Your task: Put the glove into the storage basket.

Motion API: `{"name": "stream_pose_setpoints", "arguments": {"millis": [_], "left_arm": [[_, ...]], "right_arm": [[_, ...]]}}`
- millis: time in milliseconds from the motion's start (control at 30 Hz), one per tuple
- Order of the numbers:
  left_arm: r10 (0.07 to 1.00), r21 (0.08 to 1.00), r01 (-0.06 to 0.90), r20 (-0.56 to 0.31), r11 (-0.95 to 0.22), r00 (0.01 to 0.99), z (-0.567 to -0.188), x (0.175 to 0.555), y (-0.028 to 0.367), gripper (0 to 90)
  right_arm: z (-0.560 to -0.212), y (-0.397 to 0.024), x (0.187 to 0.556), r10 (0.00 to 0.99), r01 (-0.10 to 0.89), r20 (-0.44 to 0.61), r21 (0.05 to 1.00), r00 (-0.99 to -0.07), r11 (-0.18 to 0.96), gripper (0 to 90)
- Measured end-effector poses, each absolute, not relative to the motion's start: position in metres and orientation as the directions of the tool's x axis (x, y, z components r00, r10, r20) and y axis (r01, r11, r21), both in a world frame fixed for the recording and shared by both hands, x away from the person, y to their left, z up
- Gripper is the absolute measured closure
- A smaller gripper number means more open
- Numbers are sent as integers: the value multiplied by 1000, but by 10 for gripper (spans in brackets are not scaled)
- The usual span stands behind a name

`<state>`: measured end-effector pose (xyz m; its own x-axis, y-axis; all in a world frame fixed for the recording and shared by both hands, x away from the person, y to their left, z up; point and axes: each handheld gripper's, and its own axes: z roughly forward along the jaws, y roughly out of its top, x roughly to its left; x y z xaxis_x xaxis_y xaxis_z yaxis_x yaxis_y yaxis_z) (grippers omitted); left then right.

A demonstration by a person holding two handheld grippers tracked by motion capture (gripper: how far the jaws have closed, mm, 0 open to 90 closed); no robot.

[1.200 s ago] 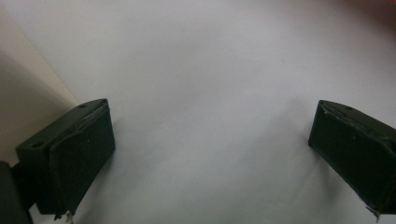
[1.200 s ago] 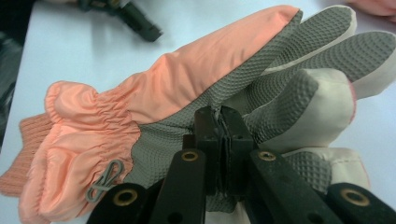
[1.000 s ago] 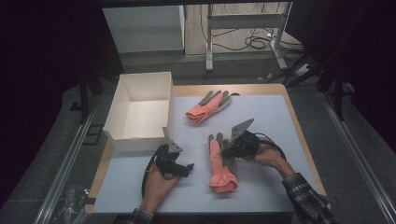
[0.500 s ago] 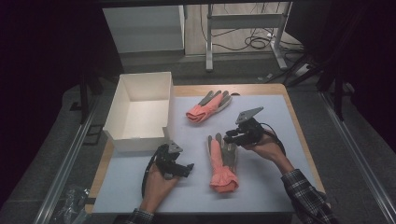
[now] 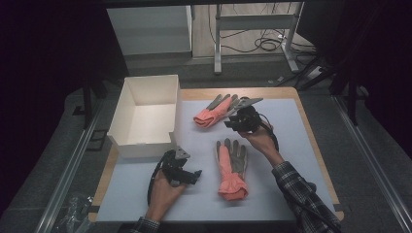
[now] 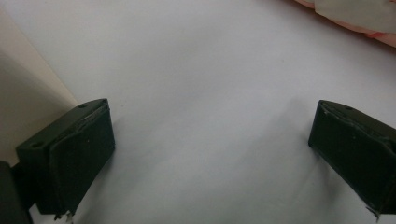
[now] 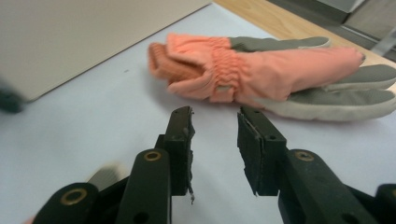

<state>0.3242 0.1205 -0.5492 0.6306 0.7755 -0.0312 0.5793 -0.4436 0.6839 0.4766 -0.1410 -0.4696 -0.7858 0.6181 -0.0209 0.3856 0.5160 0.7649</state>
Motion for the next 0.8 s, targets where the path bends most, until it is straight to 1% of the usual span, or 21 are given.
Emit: {"name": "stream_pose_setpoints", "arguments": {"millis": [133,233,300,367,400,433,467,500,533,633,800], "left_arm": [[776,683,581,-33,-442,630,-549,324,120,5],[776,684,580,-33,-442,630,-549,324,120,5],[777,687,579,-33,-440,629,-550,324,120,5],[777,685,580,-34,-440,629,-549,324,120,5],[777,685,580,-34,-440,629,-549,324,120,5],[777,685,580,-32,-441,629,-549,324,120,5],[777,685,580,-32,-441,629,-549,324,120,5],[777,685,580,-32,-441,629,-549,324,120,5],[777,685,580,-32,-441,629,-549,324,120,5],[777,686,580,-34,-440,629,-549,324,120,5],[776,686,579,-32,-441,630,-549,324,120,5]], "right_arm": [[-473,-134,486,645,406,-15,765,-764,499,669],[-475,-127,501,670,426,-1,771,-743,474,669],[-475,-125,505,677,431,3,773,-736,466,665],[-475,-120,515,697,441,3,776,-717,451,621],[-475,-120,515,697,441,3,776,-717,451,621],[-475,-119,518,704,442,-2,777,-710,448,599],[-475,-116,525,717,444,-14,777,-697,446,553],[-475,-116,525,717,444,-14,777,-697,446,553],[-477,-114,531,732,454,-11,778,-681,434,516],[-480,-113,537,747,470,6,780,-665,413,494],[-494,-103,549,783,494,-7,772,-622,400,420]]}}
